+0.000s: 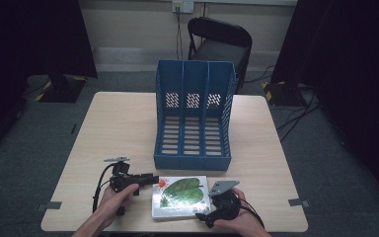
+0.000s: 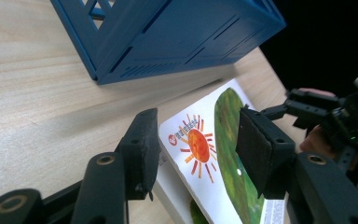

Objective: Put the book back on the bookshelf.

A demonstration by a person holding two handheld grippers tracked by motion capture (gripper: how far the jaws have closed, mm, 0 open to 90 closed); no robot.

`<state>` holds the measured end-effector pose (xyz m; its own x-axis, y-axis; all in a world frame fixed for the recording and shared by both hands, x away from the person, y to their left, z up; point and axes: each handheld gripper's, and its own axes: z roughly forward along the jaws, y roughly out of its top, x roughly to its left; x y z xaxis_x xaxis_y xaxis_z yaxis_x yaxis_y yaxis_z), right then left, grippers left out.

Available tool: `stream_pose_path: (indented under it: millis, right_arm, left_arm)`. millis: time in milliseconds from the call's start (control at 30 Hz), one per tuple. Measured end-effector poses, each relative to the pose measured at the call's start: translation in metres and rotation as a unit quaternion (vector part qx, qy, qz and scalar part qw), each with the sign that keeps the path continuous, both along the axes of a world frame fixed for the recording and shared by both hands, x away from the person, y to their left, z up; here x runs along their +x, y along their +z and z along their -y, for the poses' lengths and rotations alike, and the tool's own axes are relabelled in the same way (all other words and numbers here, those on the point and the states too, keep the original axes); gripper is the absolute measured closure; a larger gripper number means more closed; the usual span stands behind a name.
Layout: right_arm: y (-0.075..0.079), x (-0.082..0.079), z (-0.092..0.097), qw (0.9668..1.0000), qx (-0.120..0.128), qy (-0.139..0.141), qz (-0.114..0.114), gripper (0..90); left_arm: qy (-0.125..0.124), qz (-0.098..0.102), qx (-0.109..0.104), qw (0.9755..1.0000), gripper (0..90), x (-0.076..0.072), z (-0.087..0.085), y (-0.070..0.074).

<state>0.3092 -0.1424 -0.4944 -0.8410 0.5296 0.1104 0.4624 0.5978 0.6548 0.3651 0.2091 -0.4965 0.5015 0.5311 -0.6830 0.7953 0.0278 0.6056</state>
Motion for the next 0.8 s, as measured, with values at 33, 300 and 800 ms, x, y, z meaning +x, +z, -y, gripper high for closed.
stream_pose_path:
  millis: [33,300,800]
  right_arm:
    - [-0.0002,-0.0005,-0.0002,1.0000,-0.002,0.001,0.003,8.3]
    - [-0.0008,-0.0013,-0.0012,1.0000,-0.004,-0.001,0.008,8.0]
    - [-0.0009,-0.0028,-0.0011,0.9999,-0.008,0.000,0.009,6.8]
  left_arm:
    - [0.001,-0.003,-0.005,1.0000,48.8,0.0001,-0.0005,-0.0006]
    - [-0.005,-0.020,0.004,0.9998,48.1,-0.0004,-0.0008,-0.0049]
    - [0.003,-0.008,-0.036,0.9993,45.8,0.0002,-0.0007,-0.0012]
